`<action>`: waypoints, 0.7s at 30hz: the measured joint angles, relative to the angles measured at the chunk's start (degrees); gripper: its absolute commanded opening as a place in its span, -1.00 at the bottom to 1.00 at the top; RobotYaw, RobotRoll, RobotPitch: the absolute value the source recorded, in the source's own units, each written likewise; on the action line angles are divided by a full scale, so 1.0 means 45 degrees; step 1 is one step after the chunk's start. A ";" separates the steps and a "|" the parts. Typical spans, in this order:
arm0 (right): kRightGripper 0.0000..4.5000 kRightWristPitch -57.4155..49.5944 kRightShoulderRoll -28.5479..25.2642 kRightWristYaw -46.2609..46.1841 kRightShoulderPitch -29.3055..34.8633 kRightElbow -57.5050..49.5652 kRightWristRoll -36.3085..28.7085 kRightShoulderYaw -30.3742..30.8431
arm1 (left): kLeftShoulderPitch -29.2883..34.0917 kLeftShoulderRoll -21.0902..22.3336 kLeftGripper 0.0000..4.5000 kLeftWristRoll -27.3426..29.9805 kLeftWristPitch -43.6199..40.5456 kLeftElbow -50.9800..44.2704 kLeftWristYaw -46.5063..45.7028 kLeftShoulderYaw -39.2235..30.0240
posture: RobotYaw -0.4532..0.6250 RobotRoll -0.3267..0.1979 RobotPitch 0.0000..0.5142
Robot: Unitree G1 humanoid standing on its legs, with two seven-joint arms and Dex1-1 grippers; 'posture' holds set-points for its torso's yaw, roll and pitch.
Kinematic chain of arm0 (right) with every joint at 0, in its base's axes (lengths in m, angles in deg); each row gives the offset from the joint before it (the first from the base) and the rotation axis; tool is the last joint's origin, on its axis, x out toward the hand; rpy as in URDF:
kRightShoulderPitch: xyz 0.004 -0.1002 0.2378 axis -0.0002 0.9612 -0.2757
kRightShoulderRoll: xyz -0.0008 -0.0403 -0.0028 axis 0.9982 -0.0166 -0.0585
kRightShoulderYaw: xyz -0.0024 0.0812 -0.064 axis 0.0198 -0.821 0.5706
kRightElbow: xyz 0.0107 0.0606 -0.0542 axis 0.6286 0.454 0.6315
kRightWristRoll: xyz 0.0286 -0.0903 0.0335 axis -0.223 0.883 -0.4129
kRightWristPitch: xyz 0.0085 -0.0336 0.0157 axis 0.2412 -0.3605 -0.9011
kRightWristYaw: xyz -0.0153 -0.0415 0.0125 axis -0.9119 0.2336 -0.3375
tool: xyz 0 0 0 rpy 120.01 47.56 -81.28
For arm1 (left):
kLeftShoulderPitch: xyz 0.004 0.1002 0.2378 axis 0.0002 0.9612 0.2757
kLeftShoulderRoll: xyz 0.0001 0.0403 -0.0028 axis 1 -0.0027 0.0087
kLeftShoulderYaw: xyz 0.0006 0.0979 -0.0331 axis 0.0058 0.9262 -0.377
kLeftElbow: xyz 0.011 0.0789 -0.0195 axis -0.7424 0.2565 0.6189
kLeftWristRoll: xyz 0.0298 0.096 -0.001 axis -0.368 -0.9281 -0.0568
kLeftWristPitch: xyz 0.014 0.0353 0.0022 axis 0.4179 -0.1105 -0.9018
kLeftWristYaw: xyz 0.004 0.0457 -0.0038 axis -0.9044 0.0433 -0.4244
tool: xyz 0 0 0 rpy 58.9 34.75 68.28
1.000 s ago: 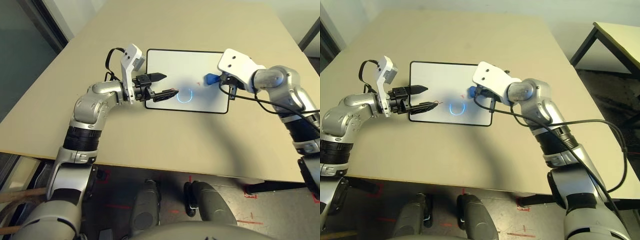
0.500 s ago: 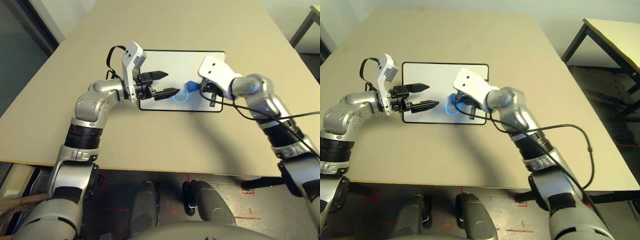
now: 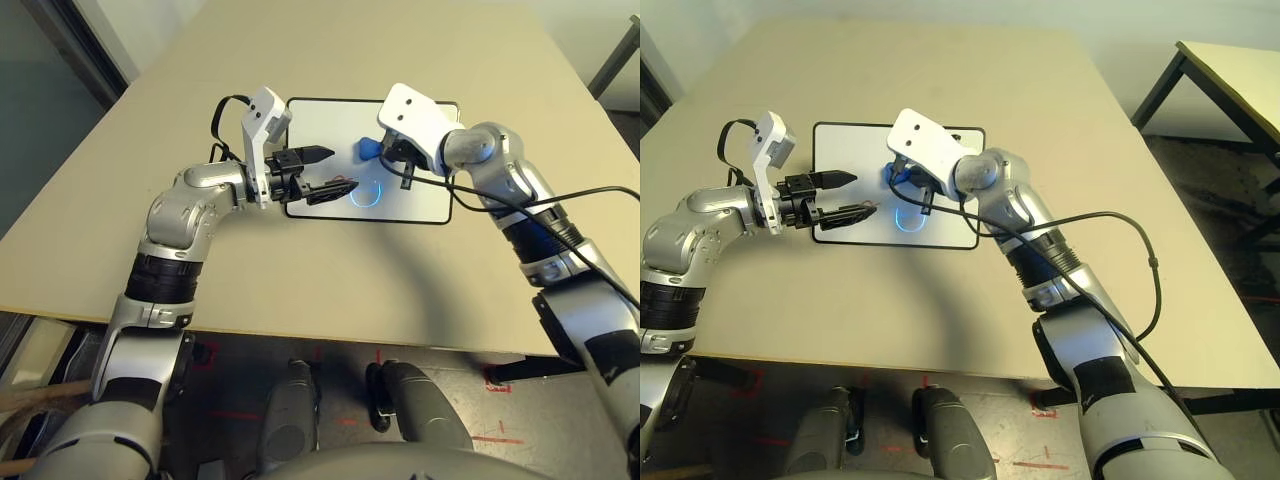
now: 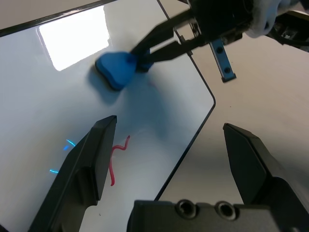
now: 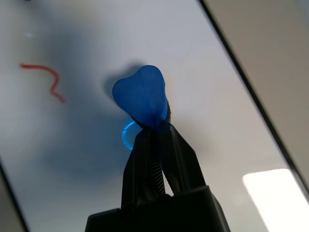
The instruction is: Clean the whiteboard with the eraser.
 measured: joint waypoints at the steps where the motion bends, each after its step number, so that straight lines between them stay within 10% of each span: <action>1: -1.00 -0.0004 -0.0017 0.0000 0.0005 -0.0028 -0.0006 -0.0005 | 0.0000 -0.0002 1.00 0.0004 -0.0001 0.0000 -0.0002 0.0000 | -0.34 0.25 -0.39; 13: -1.00 -0.1357 0.0198 0.0469 0.2966 -0.3431 -0.0034 0.0274 | -0.0005 -0.0130 1.00 0.0049 -0.0037 -0.0006 -0.0031 0.0012 | -0.33 0.25 -0.35; 21: -1.00 -0.1540 0.0036 0.0498 0.2372 -0.2769 -0.0144 0.0259 | -0.0005 -0.0107 1.00 0.0051 -0.0135 -0.0013 -0.0018 0.0015 | -0.34 0.25 -0.35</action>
